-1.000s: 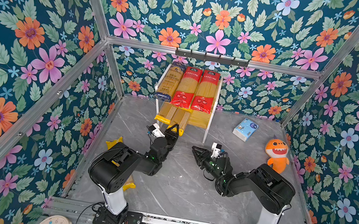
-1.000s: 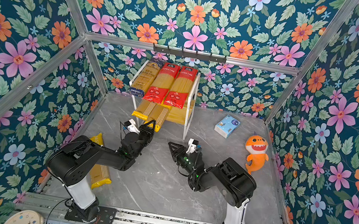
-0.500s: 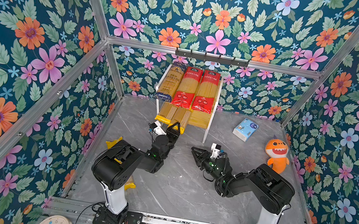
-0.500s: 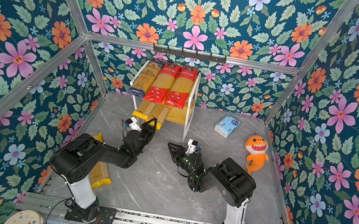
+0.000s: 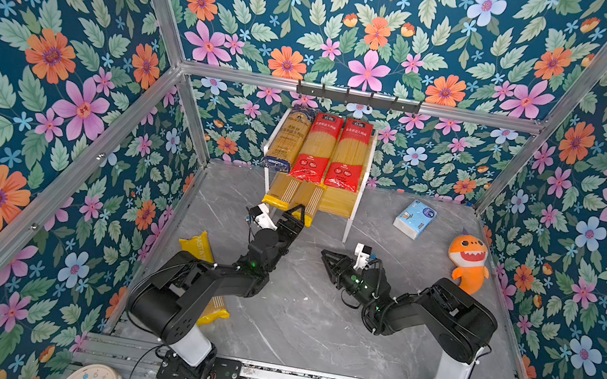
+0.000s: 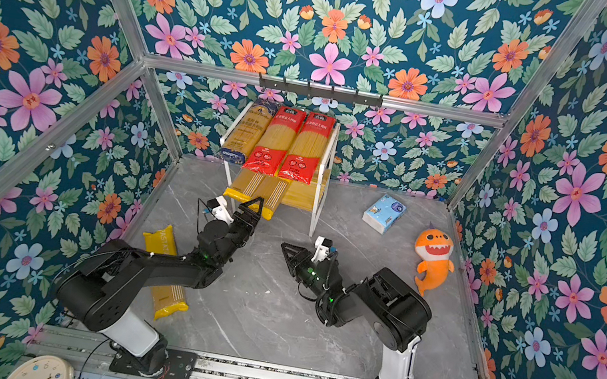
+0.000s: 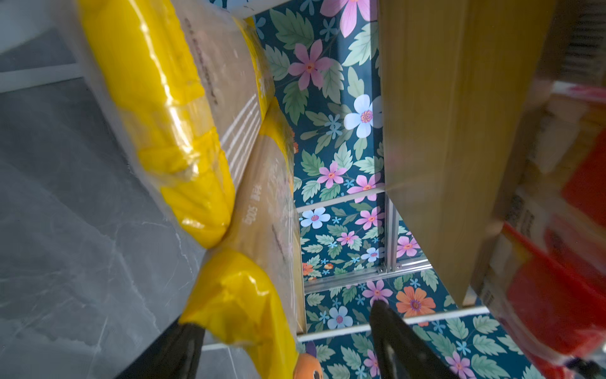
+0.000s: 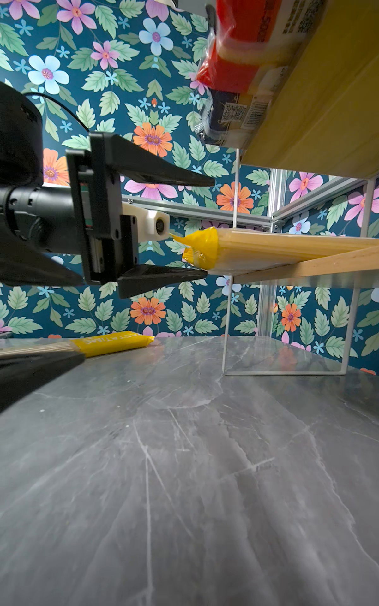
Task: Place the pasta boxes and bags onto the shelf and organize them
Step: 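Open the left gripper and withdraw both grippers from the shelf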
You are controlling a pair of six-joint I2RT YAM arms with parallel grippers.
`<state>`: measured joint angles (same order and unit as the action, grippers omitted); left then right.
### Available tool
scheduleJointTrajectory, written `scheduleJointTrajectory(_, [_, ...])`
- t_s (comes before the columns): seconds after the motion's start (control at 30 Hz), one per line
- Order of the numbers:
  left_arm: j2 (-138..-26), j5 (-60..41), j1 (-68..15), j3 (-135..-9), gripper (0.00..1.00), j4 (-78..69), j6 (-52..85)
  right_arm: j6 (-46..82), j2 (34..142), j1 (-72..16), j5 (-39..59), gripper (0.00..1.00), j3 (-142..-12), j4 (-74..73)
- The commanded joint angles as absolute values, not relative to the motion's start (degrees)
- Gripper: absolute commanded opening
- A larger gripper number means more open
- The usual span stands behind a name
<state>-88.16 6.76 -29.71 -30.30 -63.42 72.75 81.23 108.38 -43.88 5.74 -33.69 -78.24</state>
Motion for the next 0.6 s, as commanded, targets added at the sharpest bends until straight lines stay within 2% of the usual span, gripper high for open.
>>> scheduleJointTrajectory(0.0, [-83.96, 3.37, -30.29, -28.49, 0.81, -53.54, 68.62, 80.5, 108.97, -44.82, 4.48, 0.34, -34.03, -81.34])
scheduleJointTrajectory(0.13, [-74.87, 5.2, -31.37, -28.75, 0.8, -33.63, 61.1, 79.79, 109.65, -47.24, 5.01, 0.34, -36.11, -75.76])
scheduleJointTrajectory(0.27, [-66.63, 12.88, -31.16, -30.57, 0.8, -11.6, 52.03, 77.68, 109.67, -50.33, 5.54, 0.34, -38.89, -68.23])
scheduleJointTrajectory(0.37, [-61.29, 17.25, -30.06, -29.18, 0.81, -2.23, 48.69, 76.47, 109.95, -51.49, 6.26, 0.33, -40.78, -63.32])
scheduleJointTrajectory(0.57, [-53.45, 17.47, -23.09, -26.6, 0.85, 8.77, 45.22, 73.44, 109.76, -52.38, 8.07, 0.34, -43.48, -53.21])
